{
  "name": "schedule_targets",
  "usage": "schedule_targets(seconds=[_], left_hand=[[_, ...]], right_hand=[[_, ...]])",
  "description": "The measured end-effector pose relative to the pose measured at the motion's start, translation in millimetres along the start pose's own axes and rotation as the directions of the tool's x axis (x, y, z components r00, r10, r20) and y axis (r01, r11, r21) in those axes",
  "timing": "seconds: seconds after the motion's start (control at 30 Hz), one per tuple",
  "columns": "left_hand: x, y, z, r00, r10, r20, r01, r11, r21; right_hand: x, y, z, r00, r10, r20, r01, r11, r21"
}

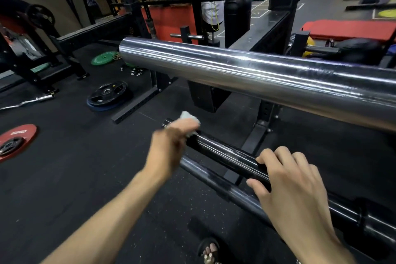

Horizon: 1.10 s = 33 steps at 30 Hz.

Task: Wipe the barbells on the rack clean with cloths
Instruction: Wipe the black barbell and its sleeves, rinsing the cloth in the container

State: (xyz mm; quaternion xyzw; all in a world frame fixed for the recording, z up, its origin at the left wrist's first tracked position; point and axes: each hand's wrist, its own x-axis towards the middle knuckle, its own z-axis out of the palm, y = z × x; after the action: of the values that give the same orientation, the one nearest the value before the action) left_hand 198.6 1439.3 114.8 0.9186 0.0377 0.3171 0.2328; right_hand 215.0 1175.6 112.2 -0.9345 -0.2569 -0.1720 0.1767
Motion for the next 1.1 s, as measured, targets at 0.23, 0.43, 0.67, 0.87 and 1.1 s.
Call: schedule_targets(seconds=[0.23,0.43,0.67,0.87,1.1], left_hand=[[-21.3,-12.2,0.4,0.997,0.073,-0.028,-0.076,0.991,-0.113],[0.2,-22.4,-1.0,0.913,-0.334,-0.234,0.286,0.934,-0.214],[-52.2,30.4,23.3,0.977,0.212,0.008,-0.207,0.964,-0.169],[5.7,-26.3,-3.6,0.998,-0.023,-0.05,0.023,1.0,0.0],[0.8,11.3,7.5,0.997,-0.036,-0.067,0.035,0.999,-0.003]], right_hand=[[1.5,-0.1,-0.4,1.0,0.016,0.013,-0.016,1.0,0.011],[2.6,-0.5,0.2,1.0,0.012,-0.004,-0.012,0.999,0.034],[4.6,-0.2,3.9,1.0,0.025,-0.012,-0.025,0.999,0.027],[2.8,6.5,10.6,1.0,0.019,0.021,-0.019,0.999,-0.031],[1.9,-8.1,5.5,0.998,0.038,0.053,-0.032,0.994,-0.108]])
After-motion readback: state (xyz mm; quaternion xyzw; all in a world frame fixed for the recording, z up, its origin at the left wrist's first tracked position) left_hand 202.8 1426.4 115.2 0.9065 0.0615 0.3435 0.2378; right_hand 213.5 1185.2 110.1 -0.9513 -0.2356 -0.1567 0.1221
